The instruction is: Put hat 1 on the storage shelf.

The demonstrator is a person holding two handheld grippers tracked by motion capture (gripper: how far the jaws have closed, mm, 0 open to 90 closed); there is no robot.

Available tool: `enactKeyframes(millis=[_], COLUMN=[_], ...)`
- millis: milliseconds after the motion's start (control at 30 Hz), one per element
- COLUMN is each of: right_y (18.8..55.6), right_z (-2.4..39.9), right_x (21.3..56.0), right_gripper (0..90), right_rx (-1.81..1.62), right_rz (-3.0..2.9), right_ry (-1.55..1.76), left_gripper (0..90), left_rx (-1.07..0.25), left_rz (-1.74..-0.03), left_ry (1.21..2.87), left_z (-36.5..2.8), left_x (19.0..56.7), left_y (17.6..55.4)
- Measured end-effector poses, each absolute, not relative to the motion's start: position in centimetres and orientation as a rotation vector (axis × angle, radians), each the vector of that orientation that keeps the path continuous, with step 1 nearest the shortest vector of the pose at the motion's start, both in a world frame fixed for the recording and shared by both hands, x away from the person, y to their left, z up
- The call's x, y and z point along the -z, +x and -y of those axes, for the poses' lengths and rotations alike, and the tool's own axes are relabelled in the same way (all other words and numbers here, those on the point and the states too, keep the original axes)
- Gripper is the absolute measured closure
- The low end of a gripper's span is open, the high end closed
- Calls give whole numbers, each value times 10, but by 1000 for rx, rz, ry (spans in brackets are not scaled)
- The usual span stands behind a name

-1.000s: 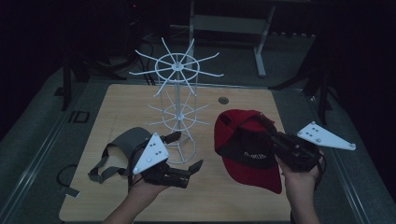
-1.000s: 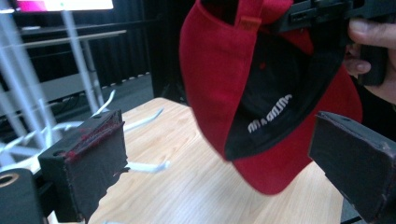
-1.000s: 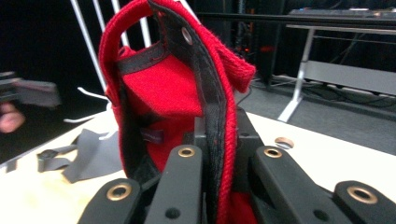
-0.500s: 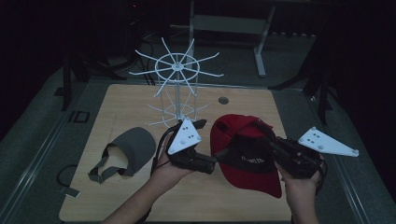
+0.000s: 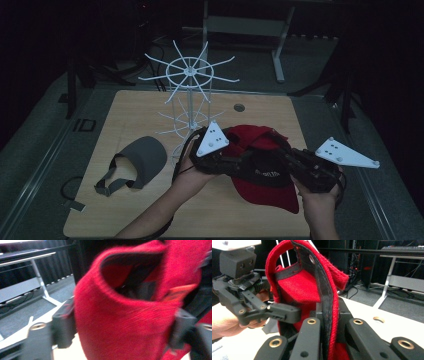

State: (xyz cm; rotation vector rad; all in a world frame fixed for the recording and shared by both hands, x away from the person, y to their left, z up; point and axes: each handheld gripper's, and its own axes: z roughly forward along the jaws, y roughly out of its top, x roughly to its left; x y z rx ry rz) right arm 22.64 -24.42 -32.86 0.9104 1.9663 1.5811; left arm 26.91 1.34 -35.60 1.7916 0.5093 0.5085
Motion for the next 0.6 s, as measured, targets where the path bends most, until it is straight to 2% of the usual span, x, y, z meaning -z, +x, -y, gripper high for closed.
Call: enactKeyframes(millis=[200,400,600], right_y=[230,229,227], right_z=[242,240,237], right_x=[334,337,342], right_gripper=[849,849,848], right_rx=[-1572,-1573,-1567], right_rz=[-1975,-1977,-1992], right_ry=[922,919,912], left_gripper=[549,834,872], left_rx=[-504,-537,-570], left_rz=[-529,-578,-583], left_ry=[1797,1798,1808], left_z=[-6,0,2], left_x=[355,353,353], left_y=[269,268,266])
